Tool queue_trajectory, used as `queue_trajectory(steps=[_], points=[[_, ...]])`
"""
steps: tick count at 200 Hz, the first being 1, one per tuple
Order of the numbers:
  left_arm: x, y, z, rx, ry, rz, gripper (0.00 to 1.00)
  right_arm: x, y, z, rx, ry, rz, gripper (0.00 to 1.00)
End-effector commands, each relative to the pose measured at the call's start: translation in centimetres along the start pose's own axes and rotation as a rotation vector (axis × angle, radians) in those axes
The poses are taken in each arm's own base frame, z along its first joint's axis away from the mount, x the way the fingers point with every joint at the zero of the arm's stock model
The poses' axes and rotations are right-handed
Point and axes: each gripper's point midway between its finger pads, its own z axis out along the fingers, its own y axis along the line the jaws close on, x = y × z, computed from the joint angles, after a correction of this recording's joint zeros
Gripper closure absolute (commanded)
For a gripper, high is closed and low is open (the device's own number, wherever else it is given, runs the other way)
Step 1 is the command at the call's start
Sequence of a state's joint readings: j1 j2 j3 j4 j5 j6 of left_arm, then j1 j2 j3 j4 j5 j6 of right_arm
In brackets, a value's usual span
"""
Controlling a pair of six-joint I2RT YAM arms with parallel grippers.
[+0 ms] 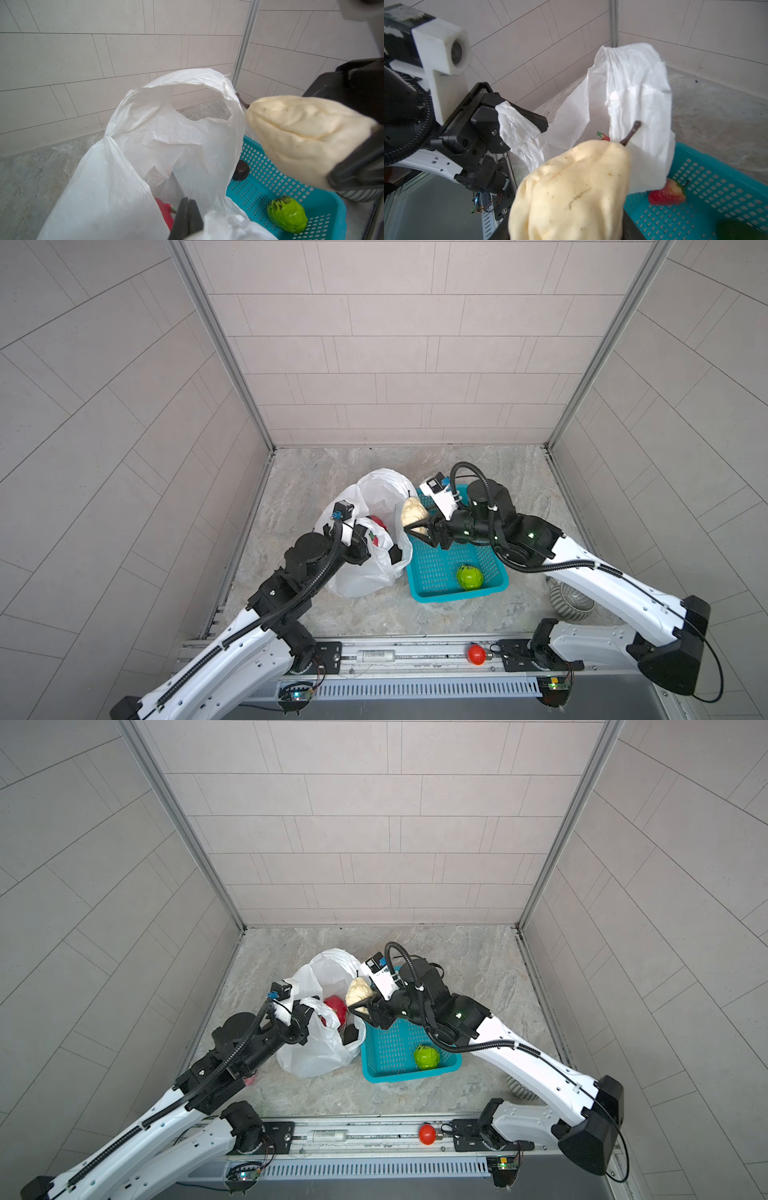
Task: Place the fruits into the plastic bag
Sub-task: 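Grasp the pale fruit and carry it into the bag with the right gripper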
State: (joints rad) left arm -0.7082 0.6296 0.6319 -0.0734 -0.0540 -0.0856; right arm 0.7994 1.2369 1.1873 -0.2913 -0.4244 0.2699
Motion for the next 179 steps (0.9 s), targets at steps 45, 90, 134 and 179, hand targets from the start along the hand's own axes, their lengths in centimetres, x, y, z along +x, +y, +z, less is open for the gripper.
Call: queue_trajectory(steps=[45,90,134,179], points=[[-1.8,0.7,-1.4,-0.035,-0.039,0.025,1.0,-1.7,-0.8,6.5,0.048,-0.005,0.046,0.81],[-1.7,1.5,-2.8,-0.069,-0.075,0.026,1.0,3.0,-2.6,10.2,0.085,0.17,0.099,0.79],[-1.5,2.0,-3.2,-0.092,-0.087,0.006,1.0,7.2,-4.0,11.9,0.119,0.295,0.1,0.75],[-1.4,1.8,-2.7,-0.087,-0.082,0.004,1.0,10.1,-5.5,12.7,0.175,0.391,0.115,0.6]])
